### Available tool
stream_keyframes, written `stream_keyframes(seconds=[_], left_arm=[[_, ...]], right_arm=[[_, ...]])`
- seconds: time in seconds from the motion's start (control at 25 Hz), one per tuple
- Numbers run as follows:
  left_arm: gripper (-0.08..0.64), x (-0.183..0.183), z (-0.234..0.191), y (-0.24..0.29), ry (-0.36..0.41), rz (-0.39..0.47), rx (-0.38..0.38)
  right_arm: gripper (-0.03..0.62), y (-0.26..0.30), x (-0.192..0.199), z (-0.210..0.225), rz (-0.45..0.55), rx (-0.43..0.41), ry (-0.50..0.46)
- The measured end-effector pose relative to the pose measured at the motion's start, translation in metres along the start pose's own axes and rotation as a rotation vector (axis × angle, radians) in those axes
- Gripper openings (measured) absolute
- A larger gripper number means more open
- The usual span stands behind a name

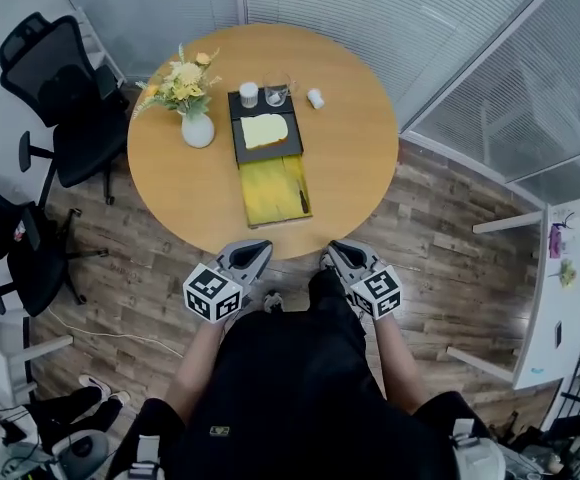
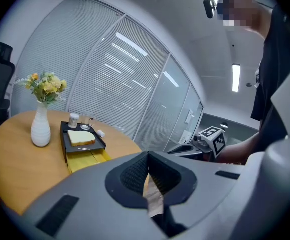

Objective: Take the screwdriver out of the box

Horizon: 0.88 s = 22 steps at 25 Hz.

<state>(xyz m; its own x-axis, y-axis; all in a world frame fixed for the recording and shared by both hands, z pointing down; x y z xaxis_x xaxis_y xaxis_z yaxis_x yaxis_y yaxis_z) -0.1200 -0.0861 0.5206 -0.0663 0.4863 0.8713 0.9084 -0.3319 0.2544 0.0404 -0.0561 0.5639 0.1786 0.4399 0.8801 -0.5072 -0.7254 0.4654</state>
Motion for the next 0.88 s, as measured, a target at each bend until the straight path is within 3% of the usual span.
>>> stream_keyframes(seconds=[0.44,0.72,0.88], left_arm=[[0.006,-0.009,-0.022,0.031,-0.085,0.014,-0.118],[0.008,0.004,-0.039,0.071,-0.198,-0.093,-0.135],[0.008,0.018,-0.069,0.088,-0.285,-0.181,-0.255]], right_arm=[[0.011,0.035,-0.012,0.048,-0.030,-0.126,-0.041],[0.011,0.055,-0.012,0.091,-0.050,-0.176,-0.022],[0.011,0.061,-0.019,0.110,-0.042,-0.197,-0.006]])
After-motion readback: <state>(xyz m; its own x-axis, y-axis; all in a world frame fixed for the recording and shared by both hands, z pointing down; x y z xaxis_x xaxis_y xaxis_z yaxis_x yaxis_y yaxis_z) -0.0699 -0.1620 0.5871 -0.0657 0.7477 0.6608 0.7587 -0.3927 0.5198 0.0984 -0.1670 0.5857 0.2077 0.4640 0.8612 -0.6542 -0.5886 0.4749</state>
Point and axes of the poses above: the fingertips, and each gripper's own axes: y forward along the fingers, z to its right, x out of its underside, the point moved 2 cm from there along -y, backward along the fingers, and after that the axes turned 4 degrees about x, right-handed, at the moved point
